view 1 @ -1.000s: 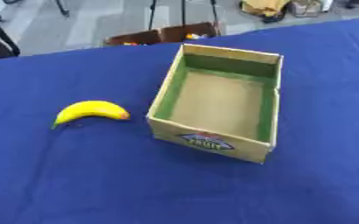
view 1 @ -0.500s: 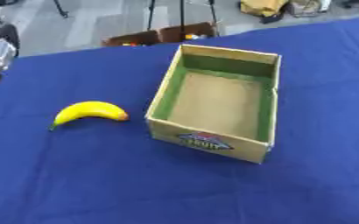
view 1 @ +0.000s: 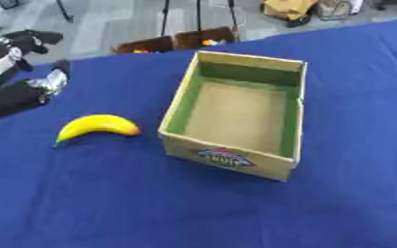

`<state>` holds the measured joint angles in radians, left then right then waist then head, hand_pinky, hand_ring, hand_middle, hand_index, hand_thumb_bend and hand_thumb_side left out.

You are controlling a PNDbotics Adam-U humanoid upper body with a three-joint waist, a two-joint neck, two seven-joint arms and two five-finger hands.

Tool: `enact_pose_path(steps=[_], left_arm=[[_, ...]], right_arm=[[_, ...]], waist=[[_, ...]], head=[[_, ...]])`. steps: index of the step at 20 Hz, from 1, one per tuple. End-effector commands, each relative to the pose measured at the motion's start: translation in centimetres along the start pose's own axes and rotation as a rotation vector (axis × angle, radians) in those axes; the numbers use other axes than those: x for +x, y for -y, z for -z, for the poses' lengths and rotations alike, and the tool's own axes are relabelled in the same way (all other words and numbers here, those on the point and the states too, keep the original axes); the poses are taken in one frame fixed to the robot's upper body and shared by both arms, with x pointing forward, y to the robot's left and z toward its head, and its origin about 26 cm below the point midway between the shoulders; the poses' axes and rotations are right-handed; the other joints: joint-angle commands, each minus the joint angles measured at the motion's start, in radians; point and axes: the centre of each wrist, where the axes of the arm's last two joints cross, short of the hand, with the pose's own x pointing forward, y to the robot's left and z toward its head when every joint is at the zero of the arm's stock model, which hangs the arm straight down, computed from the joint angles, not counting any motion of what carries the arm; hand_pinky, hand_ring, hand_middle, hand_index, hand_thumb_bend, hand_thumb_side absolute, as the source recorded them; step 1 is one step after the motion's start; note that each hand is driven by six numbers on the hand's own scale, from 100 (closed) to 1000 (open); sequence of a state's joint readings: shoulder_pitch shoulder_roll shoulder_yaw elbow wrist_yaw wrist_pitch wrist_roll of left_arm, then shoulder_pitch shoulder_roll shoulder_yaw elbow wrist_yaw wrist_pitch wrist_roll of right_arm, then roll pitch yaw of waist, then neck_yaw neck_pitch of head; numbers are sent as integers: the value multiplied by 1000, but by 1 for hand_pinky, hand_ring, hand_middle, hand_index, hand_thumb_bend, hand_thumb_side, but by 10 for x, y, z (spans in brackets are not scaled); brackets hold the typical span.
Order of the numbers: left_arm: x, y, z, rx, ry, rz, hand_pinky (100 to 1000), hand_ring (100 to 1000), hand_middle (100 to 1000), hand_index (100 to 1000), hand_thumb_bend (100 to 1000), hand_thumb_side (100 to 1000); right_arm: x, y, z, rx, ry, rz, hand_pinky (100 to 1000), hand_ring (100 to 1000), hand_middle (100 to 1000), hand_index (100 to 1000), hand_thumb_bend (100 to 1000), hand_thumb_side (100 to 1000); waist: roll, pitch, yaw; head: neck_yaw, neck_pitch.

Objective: Pick up objects on the table and place them in the box.

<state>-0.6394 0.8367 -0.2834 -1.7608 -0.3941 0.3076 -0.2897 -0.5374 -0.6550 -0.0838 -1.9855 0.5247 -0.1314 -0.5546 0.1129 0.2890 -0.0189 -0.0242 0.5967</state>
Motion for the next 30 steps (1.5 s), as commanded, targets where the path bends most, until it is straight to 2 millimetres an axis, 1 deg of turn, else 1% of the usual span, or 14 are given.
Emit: enact_pose_path(steps=[1, 3, 6, 7, 11, 14, 16, 19, 20, 21, 22, 25, 26, 30], left_arm=[[-9, -2, 10, -62, -12, -2, 767, 903, 905, 989, 122, 823], [-15, 1, 18, -98, -28, 9, 777, 907, 911, 993, 188, 840], [-24, 5, 28, -148, -47, 34, 806, 924, 941, 1000, 419, 892], [-26, 7, 31, -164, -52, 44, 810, 922, 949, 1000, 473, 905], [-35, 14, 42, -238, -62, 88, 835, 934, 950, 1000, 548, 843], [-41, 18, 47, -286, -64, 121, 879, 956, 981, 1000, 637, 853], [-44, 15, 48, -317, -69, 160, 899, 966, 994, 1000, 639, 834], [-48, 12, 51, -363, -90, 222, 907, 971, 1000, 1000, 596, 777], [-51, 13, 51, -379, -97, 227, 904, 973, 1000, 1000, 512, 713], [-53, 14, 51, -395, -105, 226, 905, 973, 1000, 1000, 505, 709], [-55, 15, 52, -411, -111, 225, 912, 976, 1000, 1000, 432, 666], [-58, 18, 52, -452, -127, 209, 910, 976, 1000, 1000, 414, 649], [-58, 19, 53, -459, -134, 208, 901, 970, 1000, 1000, 339, 618], [-61, 21, 54, -456, -156, 208, 878, 955, 1000, 1000, 254, 577]], right_arm=[[4, 4, 9, -8, 34, 2, 709, 853, 834, 916, 100, 1000], [4, 4, 9, -7, 34, 4, 709, 853, 834, 916, 100, 1000], [4, 3, 9, -6, 34, 6, 710, 853, 834, 915, 100, 1000], [4, 3, 9, -6, 34, 7, 710, 853, 833, 915, 100, 1000], [5, 3, 10, -5, 37, 12, 710, 853, 833, 915, 100, 1000], [5, 2, 10, -5, 39, 14, 711, 852, 832, 915, 100, 1000], [5, 3, 11, -5, 39, 13, 711, 852, 832, 915, 100, 1000], [5, 2, 11, -6, 41, 15, 711, 852, 832, 915, 100, 1000], [5, 2, 11, -6, 40, 15, 711, 852, 831, 915, 100, 1000], [5, 3, 11, -6, 39, 14, 711, 852, 831, 915, 100, 1000], [5, 3, 11, -6, 39, 13, 711, 852, 831, 915, 100, 1000], [5, 3, 10, -6, 37, 13, 711, 851, 830, 915, 100, 1000], [5, 3, 10, -7, 37, 13, 711, 849, 827, 915, 100, 1000], [5, 3, 10, -9, 37, 13, 711, 848, 825, 915, 100, 1000]], waist=[[-3, -23, -1], [-2, -23, -3], [0, -22, -7], [1, -22, -8], [5, -19, -18], [9, -15, -26], [11, -13, -29], [13, -10, -32], [14, -9, -33], [14, -8, -34], [15, -7, -34], [16, -6, -34], [17, -5, -35], [16, -3, -39]], head=[[3, -13], [4, -13], [5, -14], [6, -14], [10, -16], [12, -22], [10, -25], [9, -30], [8, -32], [7, -33], [6, -33], [5, -33], [6, -33], [11, -37]])
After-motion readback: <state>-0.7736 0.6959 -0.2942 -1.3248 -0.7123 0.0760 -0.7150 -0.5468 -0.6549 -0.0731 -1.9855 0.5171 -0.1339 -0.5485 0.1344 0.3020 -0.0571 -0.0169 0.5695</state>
